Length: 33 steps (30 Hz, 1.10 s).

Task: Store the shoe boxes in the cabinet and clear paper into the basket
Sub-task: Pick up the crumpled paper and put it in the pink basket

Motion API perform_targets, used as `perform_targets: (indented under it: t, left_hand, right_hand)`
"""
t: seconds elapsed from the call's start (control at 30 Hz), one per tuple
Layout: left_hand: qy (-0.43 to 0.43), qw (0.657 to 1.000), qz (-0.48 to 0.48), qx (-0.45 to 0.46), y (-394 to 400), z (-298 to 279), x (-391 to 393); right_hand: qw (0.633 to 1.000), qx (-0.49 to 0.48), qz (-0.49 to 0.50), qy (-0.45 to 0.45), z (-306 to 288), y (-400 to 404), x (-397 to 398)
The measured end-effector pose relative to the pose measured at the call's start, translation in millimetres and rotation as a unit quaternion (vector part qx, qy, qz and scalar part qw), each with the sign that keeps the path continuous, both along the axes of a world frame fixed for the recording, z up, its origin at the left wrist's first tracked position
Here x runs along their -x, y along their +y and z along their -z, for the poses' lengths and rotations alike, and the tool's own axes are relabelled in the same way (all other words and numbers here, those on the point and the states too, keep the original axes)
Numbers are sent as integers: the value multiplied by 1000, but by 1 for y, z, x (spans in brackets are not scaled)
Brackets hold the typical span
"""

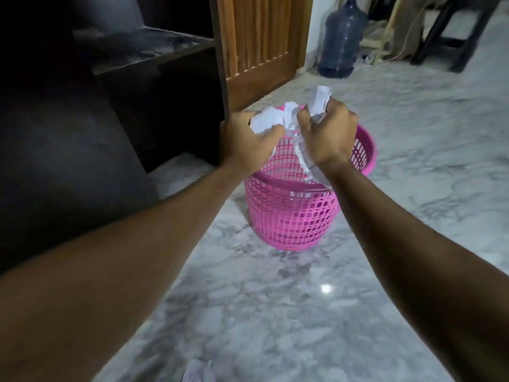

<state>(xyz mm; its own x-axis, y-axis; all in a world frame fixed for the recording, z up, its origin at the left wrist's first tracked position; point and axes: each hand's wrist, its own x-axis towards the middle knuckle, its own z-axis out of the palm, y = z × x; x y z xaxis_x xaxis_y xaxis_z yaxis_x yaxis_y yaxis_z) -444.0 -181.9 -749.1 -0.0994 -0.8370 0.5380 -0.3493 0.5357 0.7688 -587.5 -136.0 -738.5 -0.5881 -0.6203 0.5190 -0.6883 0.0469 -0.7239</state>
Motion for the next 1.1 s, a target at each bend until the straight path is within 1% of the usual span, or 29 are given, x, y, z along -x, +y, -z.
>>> perform_targets:
  t: [0.07,0.1,0.17,0.2,0.27,0.3,0.33,0.4,0.47,0.53,0.6,0.7,0.77,0.83,0.87,0.97,1.03,1.1]
  left_hand:
    - [12,999,18,-44,-12,3,28]
    - [1,998,18,-62,-16,5,40]
    - [-62,992,15,-113,-24,10,57]
    - [-115,980,23,-161,-29,14,63]
    - [-233,933,47,-270,-36,17,70]
    - [-273,912,59,-302,-40,19,72]
    - [-302,900,68,-307,-44,22,73]
    - [-350,902,82,-238,-52,26,73]
    - [-367,911,108,-153,-58,24,70]
    - [-365,914,123,-124,-62,20,65]
    - [-343,929,103,-96,-64,18,62]
    - [-284,956,59,-38,-64,20,53]
    - [-262,964,46,-5,-63,21,46]
    - [-251,967,41,9,-62,24,36]
    - [-246,968,40,14,-62,25,31]
    - [-224,973,47,31,-56,28,13]
    - [-194,979,50,32,-49,30,-3]
    - [-161,986,39,34,-37,37,-28]
  right_hand:
    - [999,-32,17,-39,5,-3,15]
    - [997,-43,24,-54,8,-5,20]
    - [995,-70,37,-65,15,-10,32]
    - [993,-89,38,-71,18,-13,36]
    - [984,-148,12,-100,25,-23,46]
    - [976,-186,-6,-117,27,-28,50]
    - [965,-222,-20,-134,28,-31,53]
    - [948,-274,-39,-155,29,-33,56]
    - [941,-309,-53,-126,29,-36,58]
    - [936,-332,-60,-98,26,-37,59]
    - [937,-332,-39,-97,23,-40,64]
    - [945,-289,-1,-151,19,-42,72]
    - [948,-272,19,-165,17,-44,75]
    - [952,-259,42,-161,15,-44,72]
    - [955,-253,52,-143,15,-45,69]
    - [974,-216,53,-38,15,-49,53]
    - [985,-166,21,43,14,-43,37]
    - [985,-106,-36,133,18,-30,11]
